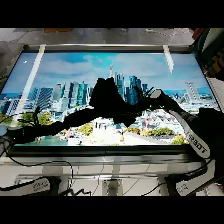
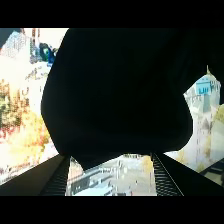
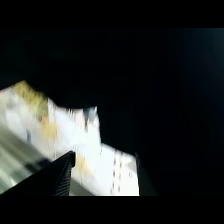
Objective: Fold the clothes and pants, and hang the long-sleeved shirts on hangers.
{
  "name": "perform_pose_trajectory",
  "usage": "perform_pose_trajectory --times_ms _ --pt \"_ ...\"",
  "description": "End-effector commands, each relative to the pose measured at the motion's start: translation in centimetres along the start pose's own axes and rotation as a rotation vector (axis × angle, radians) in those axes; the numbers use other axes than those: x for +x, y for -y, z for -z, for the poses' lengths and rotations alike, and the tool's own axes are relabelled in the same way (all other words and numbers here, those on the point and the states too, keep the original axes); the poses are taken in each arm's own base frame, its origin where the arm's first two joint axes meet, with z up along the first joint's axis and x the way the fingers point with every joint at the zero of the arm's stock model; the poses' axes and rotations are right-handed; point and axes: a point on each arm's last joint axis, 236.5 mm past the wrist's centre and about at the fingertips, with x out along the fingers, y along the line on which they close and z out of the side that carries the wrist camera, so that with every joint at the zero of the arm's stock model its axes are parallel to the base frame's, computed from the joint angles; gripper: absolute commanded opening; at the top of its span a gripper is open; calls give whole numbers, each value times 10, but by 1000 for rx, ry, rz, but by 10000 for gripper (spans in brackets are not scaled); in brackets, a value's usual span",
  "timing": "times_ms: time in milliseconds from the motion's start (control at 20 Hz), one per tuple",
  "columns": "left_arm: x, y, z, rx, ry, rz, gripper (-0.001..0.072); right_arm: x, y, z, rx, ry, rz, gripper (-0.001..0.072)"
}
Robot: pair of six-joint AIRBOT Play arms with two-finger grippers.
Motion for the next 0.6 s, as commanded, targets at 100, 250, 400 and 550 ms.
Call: perform_pose_trajectory --times_ms 100,250,400,550 --pt "0 0 0 -3 0 4 603 18 7 -29 155 120 -13 463" --pt "0 0 0 -3 0 4 603 16 10 -48 162 203 -5 463" --pt "0 0 0 -3 0 4 603 16 11 -52 134 221 1 381" --pt "0 0 0 -4 0 4 602 20 7 -51 58 225 13 319"
